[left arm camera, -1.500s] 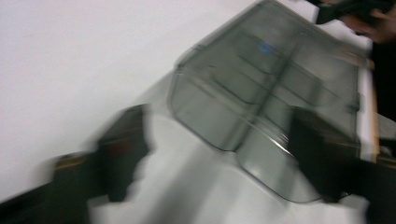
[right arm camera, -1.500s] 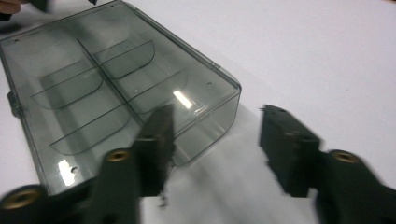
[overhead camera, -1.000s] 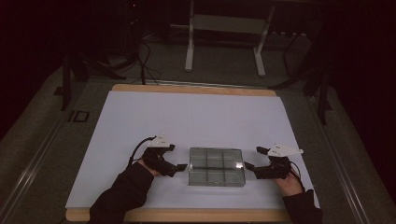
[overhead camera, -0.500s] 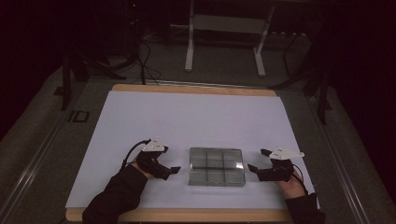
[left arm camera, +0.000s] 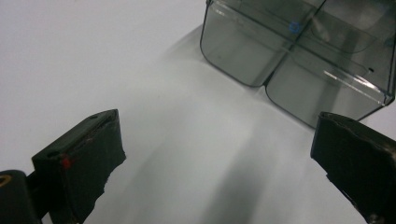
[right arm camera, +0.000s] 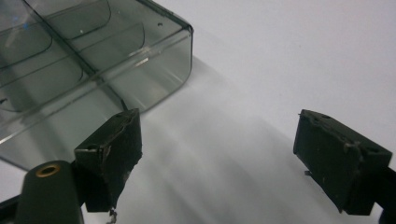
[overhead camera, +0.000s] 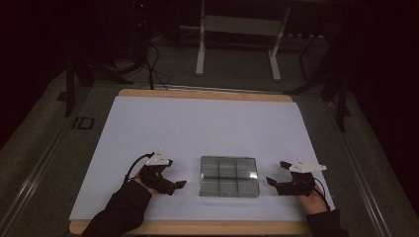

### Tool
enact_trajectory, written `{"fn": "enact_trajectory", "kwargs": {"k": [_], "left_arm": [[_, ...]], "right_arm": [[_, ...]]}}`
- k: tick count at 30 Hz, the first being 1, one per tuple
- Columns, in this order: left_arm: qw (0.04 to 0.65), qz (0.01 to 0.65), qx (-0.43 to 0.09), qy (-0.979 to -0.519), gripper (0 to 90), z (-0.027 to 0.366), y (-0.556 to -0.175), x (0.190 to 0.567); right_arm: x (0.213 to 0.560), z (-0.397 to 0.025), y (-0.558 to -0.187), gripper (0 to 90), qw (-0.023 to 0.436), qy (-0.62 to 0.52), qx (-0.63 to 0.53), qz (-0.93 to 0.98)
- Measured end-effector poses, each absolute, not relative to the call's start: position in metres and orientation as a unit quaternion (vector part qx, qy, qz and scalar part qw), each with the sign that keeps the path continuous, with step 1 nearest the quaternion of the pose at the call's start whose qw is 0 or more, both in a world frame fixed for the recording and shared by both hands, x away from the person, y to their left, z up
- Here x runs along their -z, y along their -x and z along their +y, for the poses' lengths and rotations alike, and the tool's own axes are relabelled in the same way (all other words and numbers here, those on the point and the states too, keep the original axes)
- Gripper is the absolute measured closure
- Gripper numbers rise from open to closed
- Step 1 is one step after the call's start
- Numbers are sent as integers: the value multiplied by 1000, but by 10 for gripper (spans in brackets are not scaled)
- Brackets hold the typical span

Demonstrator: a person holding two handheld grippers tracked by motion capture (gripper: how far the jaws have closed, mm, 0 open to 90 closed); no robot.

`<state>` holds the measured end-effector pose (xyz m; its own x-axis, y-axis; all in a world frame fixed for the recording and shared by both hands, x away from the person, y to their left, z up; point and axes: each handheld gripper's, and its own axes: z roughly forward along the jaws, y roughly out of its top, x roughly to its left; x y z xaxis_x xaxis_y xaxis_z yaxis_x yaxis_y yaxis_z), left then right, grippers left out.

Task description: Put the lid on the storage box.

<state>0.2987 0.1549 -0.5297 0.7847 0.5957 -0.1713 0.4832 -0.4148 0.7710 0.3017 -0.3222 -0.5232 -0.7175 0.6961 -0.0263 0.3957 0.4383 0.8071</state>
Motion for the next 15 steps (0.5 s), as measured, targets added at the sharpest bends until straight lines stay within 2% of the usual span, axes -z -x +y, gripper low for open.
{"fn": "enact_trajectory", "kwargs": {"k": [15], "left_arm": [[414, 341, -95, -839, 36, 161, -284, 536]], "right_arm": [[531, -335, -292, 153, 195, -347, -401, 825]]}}
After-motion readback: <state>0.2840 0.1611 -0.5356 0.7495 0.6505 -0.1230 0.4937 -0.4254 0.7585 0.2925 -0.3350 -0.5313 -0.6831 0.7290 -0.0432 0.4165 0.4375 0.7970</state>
